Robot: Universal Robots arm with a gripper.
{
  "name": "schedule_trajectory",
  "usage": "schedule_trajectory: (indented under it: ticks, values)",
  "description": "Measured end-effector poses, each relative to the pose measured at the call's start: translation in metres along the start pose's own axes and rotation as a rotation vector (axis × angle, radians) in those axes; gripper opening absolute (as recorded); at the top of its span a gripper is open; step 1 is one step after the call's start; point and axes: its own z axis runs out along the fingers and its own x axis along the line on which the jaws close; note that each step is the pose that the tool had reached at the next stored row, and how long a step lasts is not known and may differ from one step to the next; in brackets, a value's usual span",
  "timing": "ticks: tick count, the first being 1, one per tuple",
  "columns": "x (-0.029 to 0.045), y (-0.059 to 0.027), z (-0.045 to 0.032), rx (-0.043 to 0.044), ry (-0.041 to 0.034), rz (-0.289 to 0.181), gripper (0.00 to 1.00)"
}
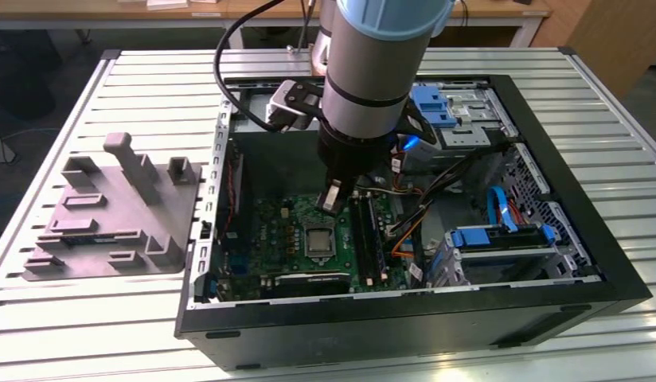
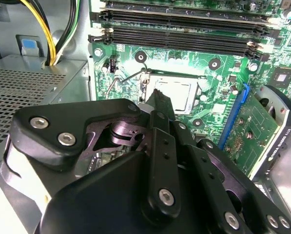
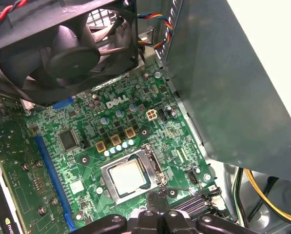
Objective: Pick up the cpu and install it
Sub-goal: 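Install the first cpu locking lever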
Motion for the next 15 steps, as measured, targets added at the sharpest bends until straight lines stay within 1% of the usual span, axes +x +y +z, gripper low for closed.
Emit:
schedule_trajectory:
  ticks: [8,12,15]
  values:
    - [-0.0005,-0.0008,0.0000,-0.0001,-0.0001,0.000,0.11]
    - [-0.0065,-0.0087,0.0001,-0.0001,-0.0001,0.000,0.11]
    - [-0.0118,-0.0085,0.0004,0.0000,0.0000,0.000,0.11]
